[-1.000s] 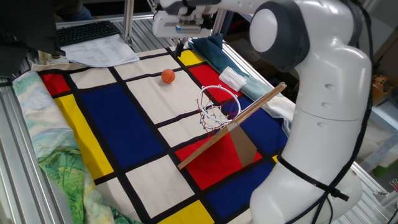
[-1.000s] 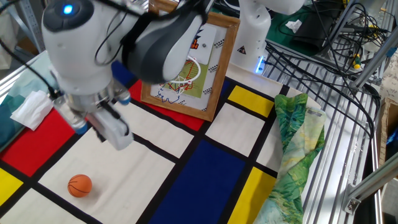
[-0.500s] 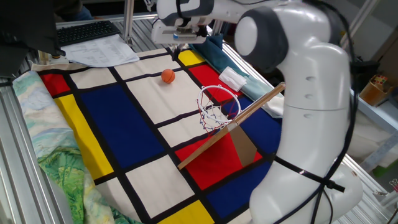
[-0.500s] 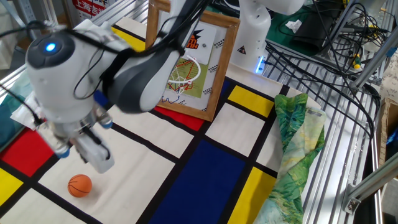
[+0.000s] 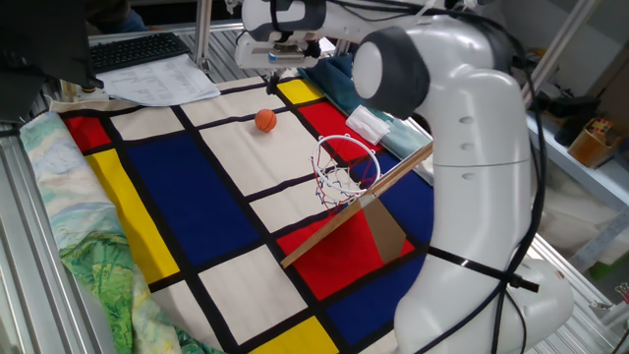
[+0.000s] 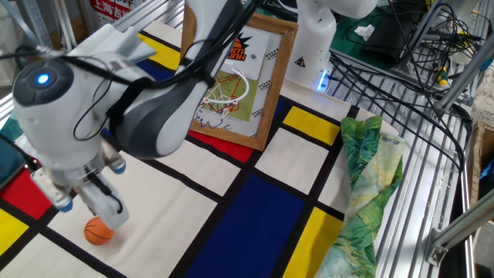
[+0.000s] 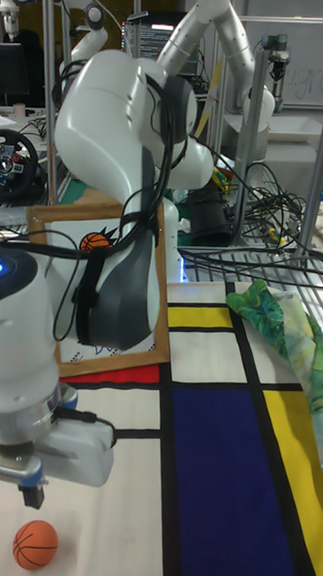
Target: Grab a basketball, release it and shoot it into the basket
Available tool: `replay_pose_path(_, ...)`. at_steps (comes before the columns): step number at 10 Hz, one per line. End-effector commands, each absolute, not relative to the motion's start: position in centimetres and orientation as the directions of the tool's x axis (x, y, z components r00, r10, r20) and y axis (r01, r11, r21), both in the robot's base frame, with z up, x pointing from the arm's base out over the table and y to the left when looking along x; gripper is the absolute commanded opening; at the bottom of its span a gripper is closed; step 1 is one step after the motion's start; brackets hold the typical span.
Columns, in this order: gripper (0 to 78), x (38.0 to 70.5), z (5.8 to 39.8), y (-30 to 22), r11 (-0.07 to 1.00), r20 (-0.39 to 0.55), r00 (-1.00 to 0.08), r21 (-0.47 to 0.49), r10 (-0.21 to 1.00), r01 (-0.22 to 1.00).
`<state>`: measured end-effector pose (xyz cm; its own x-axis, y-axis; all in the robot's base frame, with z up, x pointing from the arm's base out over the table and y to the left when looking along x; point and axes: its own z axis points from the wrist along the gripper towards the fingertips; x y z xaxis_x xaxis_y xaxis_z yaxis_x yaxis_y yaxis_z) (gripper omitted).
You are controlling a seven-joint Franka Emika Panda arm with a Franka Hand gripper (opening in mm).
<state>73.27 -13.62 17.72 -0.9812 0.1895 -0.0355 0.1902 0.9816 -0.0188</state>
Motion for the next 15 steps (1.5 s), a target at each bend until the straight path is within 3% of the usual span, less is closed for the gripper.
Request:
replay_pose_path(1,0.0,74.30,16.85,-14.01,0.982,-0.038,-0.982,-0.016,0.187,0.188)
replay_pose_path(15,0.0,75.08,16.14,-14.32,0.969,-0.035,-0.969,-0.013,0.245,0.245)
